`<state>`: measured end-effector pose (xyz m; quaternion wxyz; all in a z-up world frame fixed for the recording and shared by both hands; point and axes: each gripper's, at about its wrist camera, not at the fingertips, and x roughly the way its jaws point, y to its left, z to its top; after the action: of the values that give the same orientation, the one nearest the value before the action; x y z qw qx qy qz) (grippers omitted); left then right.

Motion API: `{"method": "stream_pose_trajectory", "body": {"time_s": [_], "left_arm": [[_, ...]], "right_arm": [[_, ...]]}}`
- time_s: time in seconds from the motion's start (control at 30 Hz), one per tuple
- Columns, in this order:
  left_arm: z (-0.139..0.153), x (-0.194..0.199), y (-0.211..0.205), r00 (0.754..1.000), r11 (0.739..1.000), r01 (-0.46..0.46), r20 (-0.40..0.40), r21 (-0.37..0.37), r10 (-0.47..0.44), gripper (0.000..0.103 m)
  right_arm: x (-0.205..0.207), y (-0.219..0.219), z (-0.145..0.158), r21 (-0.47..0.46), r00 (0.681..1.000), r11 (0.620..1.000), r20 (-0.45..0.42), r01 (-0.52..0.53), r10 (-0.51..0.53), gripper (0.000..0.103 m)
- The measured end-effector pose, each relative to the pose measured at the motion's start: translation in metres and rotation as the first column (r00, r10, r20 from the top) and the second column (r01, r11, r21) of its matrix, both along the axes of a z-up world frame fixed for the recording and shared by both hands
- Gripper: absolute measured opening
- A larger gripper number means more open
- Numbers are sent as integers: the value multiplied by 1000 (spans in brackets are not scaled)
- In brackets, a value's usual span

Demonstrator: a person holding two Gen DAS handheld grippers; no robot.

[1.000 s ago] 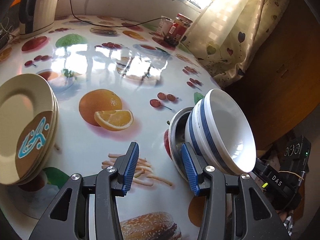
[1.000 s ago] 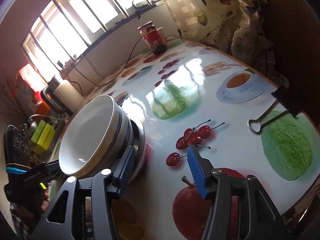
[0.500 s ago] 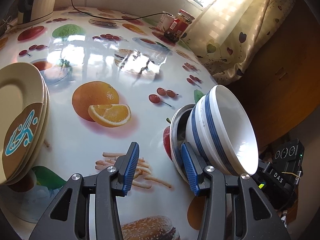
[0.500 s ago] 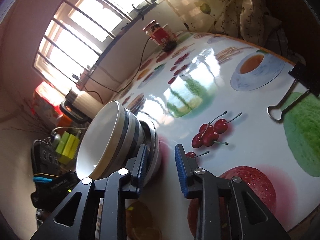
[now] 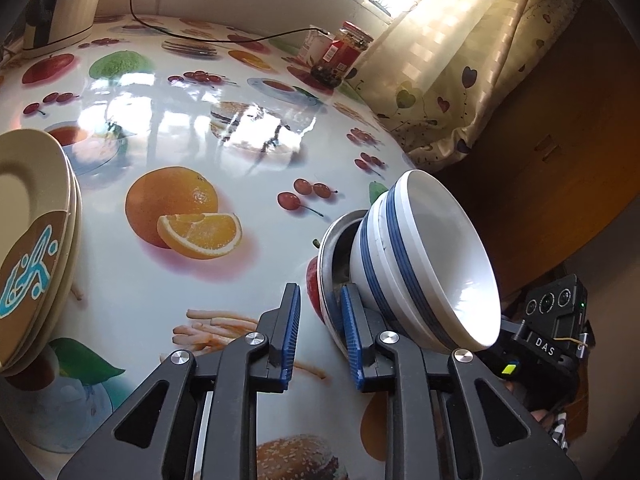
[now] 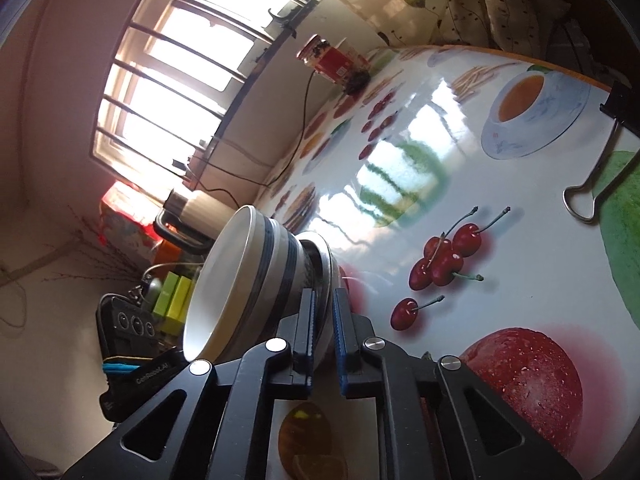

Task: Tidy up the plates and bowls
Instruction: 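Lift the steel bowl stack with both tools and carry it toward the cream plates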

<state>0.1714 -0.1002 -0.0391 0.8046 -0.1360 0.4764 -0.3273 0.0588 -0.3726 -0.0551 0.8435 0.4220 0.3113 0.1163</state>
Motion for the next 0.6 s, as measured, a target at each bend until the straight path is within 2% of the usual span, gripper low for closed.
{"method": "stream_pose_trajectory", "body": {"time_s": [0.27, 0.33, 0.4, 0.6], "left_arm": [[-1, 1, -1, 1000, 1000, 4, 7, 1, -4, 22], [0, 1, -2, 1000, 1000, 7, 10, 3, -7, 19], [1, 0, -3, 1000, 1000, 14, 17, -1, -14, 12], [3, -1, -4, 1000, 1000, 14, 27, 13, -14, 12]], "right_arm": [[1, -1, -2, 22, 1000, 1000, 3, -1, 1, 10], [1, -1, -2, 22, 1000, 1000, 2, -1, 0, 10], [1, -1, -2, 23, 1000, 1000, 0, -2, 2, 10], [1, -1, -1, -1, 1000, 1000, 2, -5, 5, 10]]}}
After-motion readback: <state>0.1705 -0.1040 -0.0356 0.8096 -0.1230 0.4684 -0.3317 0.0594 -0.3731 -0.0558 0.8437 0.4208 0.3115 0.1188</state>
